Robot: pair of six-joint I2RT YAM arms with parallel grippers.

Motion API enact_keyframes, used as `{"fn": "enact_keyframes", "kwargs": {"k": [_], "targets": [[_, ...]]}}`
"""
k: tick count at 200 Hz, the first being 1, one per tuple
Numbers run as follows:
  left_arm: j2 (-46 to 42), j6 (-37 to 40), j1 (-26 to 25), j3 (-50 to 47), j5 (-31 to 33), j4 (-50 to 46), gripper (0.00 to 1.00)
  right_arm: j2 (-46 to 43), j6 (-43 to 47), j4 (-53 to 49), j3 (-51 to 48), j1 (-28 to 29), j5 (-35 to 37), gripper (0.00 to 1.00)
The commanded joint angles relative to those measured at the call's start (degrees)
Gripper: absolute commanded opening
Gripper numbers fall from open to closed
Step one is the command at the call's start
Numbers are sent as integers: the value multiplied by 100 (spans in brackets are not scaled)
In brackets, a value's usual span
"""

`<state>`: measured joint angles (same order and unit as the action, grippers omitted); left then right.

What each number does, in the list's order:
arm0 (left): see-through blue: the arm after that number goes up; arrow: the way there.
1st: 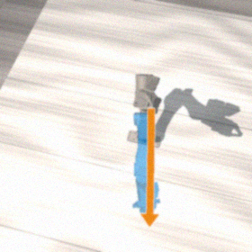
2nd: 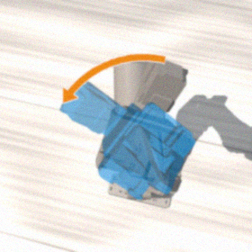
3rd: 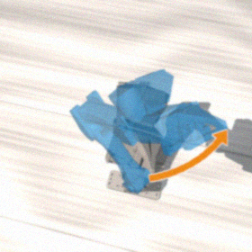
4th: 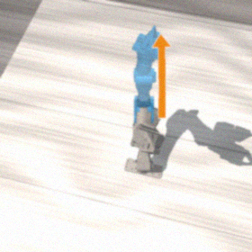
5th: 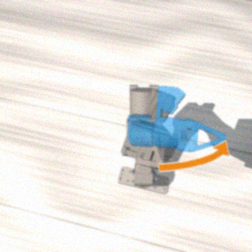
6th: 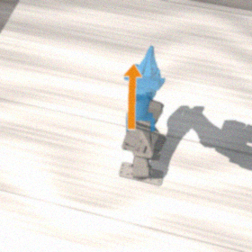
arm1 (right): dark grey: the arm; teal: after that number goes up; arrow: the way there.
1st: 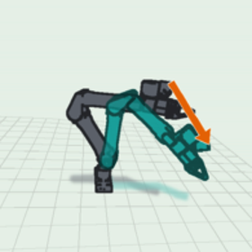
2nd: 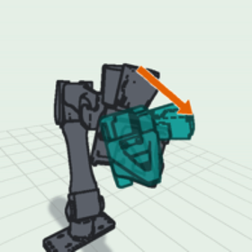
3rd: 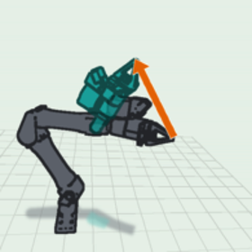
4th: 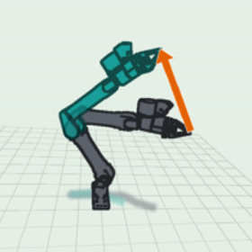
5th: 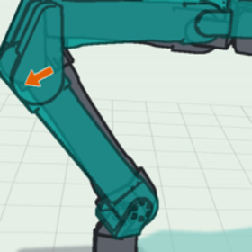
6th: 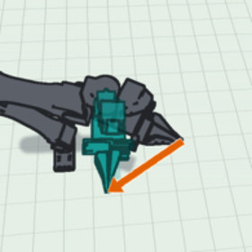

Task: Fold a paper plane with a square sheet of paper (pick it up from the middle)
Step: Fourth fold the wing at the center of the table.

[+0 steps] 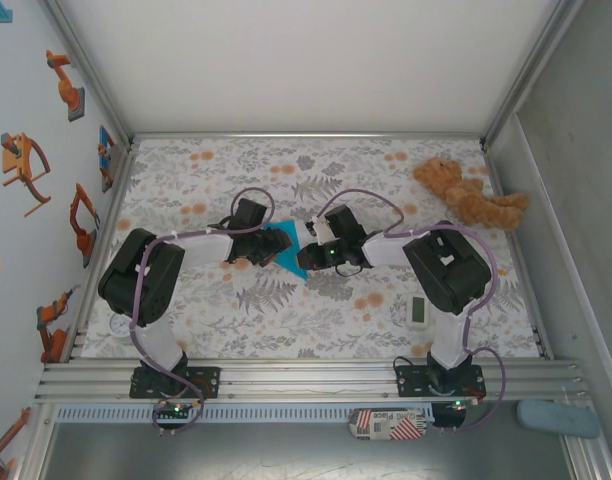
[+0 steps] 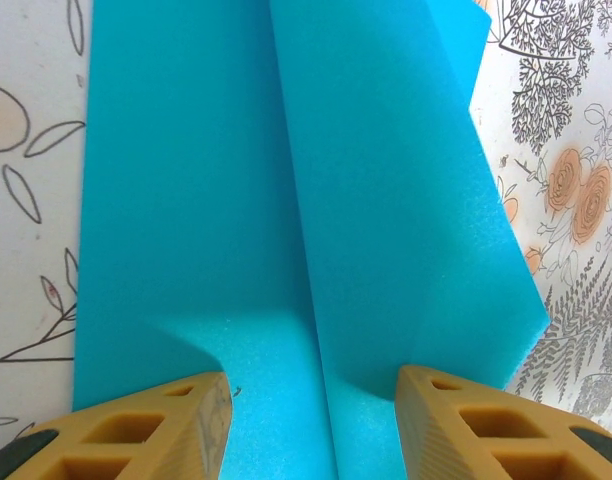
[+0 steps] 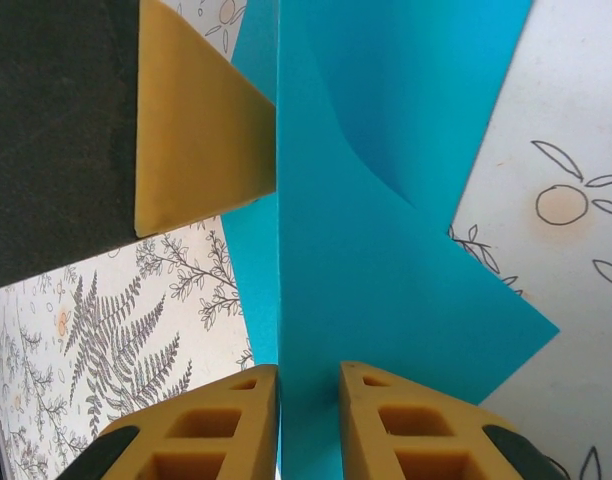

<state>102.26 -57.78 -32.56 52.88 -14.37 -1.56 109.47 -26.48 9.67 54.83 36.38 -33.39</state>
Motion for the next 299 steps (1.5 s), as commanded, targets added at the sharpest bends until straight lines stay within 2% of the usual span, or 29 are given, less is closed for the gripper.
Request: {"fn": "enact_keyframes", "kwargs": {"k": [1,200,241,299], "targets": [[367,71,-18,-193,339,-918,49,-57,-59,-114,150,-35,87,22],[57,-102,-14,-507,279,-345,42,343,352,-763,772,348,671,22],[-389,-129,-5,-516,340,-283,41,95,468,-754,674,343,774,20],[-930,-59,46,-672,652,-237,31,-216,778,-896,551,343,867,20]]}}
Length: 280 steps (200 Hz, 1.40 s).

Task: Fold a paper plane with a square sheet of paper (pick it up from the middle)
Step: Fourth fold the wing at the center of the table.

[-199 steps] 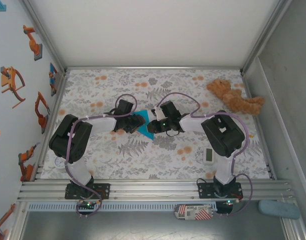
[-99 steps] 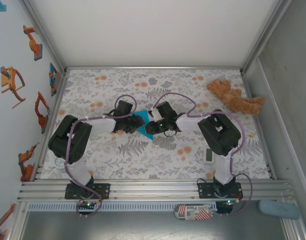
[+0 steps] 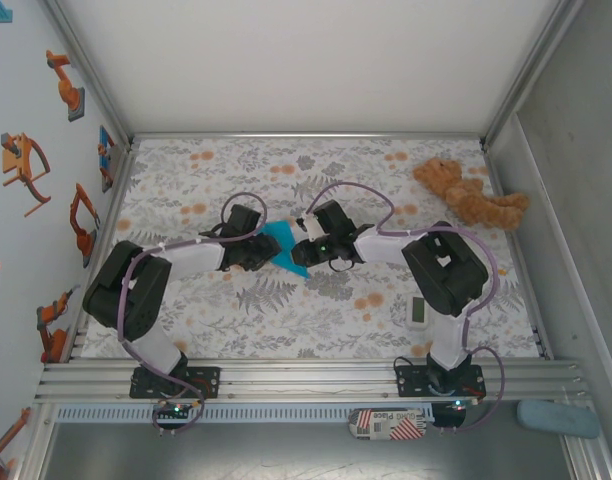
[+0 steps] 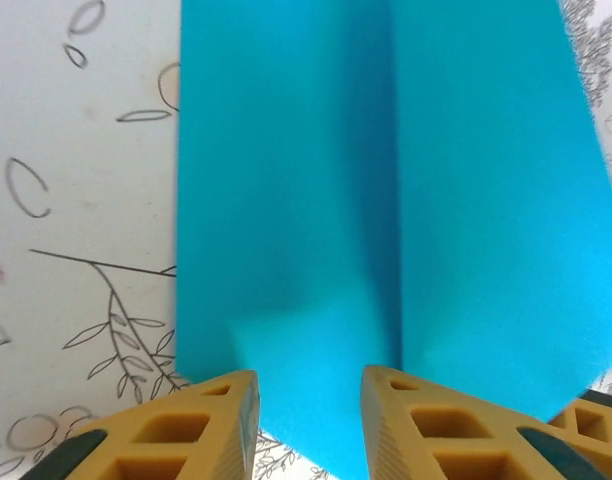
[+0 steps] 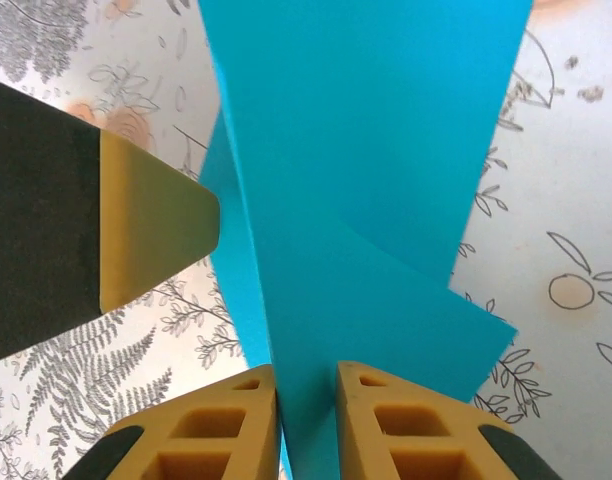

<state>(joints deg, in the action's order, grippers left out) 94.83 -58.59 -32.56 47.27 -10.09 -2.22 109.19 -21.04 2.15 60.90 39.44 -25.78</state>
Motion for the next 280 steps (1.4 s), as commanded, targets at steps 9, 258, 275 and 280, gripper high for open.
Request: {"fn": "enact_keyframes", "kwargs": {"k": [9,258,275,280], "targets": [[-140,45,96,-142,202,-146,29,-196,266,-154,-57,38,75,20],[608,-111,456,-77,-754,548,21,-118,939,-848,366,907,2221,37],[598,-111,459,-69,-790,581,21,-74,979,-890,428,937,2316,35],[598,-115,461,-70,-789,590,21,-58,987,-906,452,949,2358,35]]}}
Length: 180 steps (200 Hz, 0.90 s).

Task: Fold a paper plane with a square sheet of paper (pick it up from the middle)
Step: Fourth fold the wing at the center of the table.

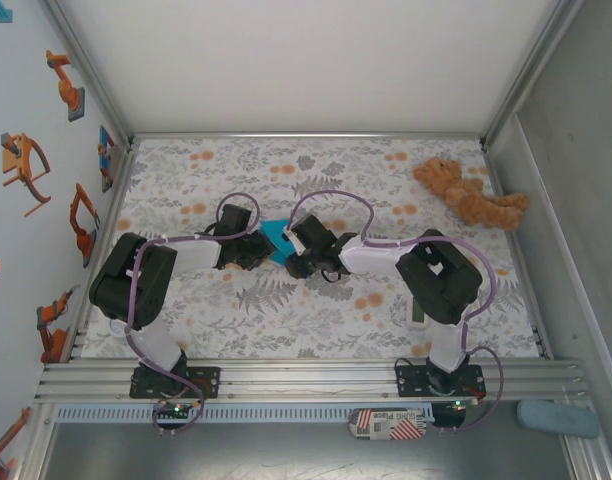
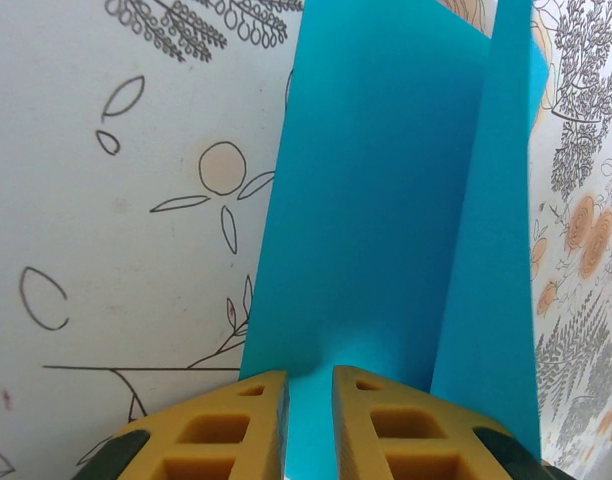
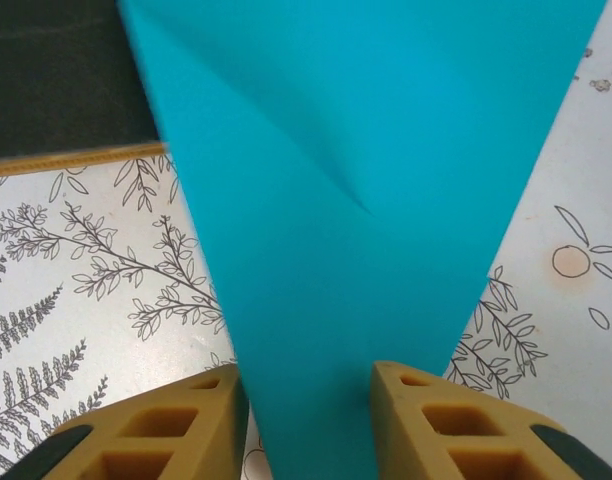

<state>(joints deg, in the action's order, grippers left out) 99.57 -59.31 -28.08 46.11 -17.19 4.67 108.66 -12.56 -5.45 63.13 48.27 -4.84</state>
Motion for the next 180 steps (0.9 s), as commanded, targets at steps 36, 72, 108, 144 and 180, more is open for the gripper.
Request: {"fn": "enact_keyframes", "kwargs": {"k": [36,72,108,144,180], "targets": [[116,-23,13,44,-147,-98,21,107,233,-228,321,99,405,35],[91,-26,13,7,-141,-110,21,188,245,-212,330,108,387,34],[72,-22,13,12,-119,-141,22,178,255,-193,299,121,405,29],[63,-26,13,12,-104,-144,22,138,280,-158,267,119,312,20],[18,-6,13,21,-84,-169,22,131,316,-149,247,115,149,14]]}}
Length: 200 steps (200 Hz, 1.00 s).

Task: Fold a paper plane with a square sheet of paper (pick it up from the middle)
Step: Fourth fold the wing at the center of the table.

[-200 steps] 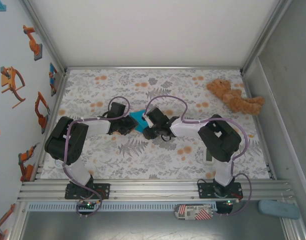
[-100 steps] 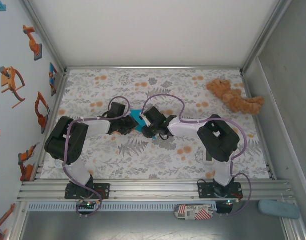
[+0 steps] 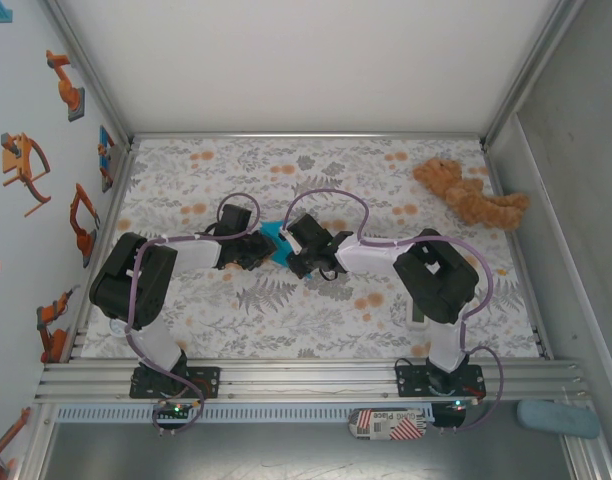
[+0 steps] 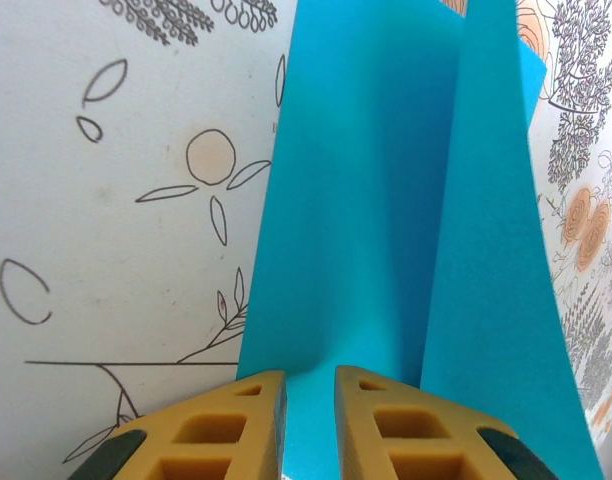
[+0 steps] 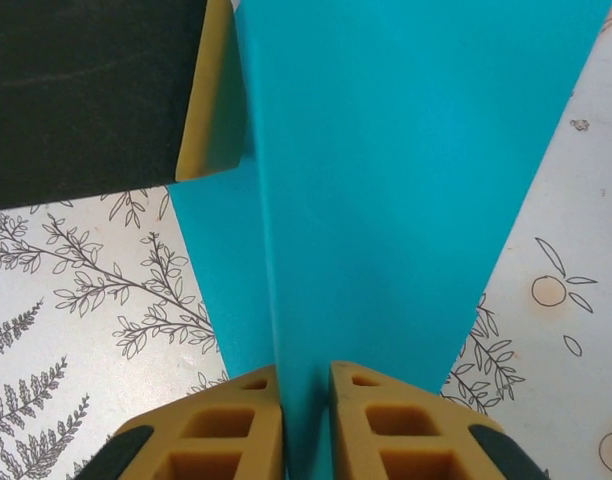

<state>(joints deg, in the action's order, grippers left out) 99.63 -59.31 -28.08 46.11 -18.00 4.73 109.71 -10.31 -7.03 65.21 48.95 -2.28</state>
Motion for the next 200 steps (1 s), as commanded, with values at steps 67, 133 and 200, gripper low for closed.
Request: {"fn": "enact_keyframes", "kwargs": {"k": [67,133,200], "targets": [[-408,51,6,-9,245,-406,22,22,-26,-35,0,21,-390,7],[-1088,-45,-134,-423,756,-433,24,-222,-661,546,-551,-403,-1458,6],[-1112,-118,-303,-651,418,383,28,-251,-1330,1600,-1049,-937,-2922,6]]}}
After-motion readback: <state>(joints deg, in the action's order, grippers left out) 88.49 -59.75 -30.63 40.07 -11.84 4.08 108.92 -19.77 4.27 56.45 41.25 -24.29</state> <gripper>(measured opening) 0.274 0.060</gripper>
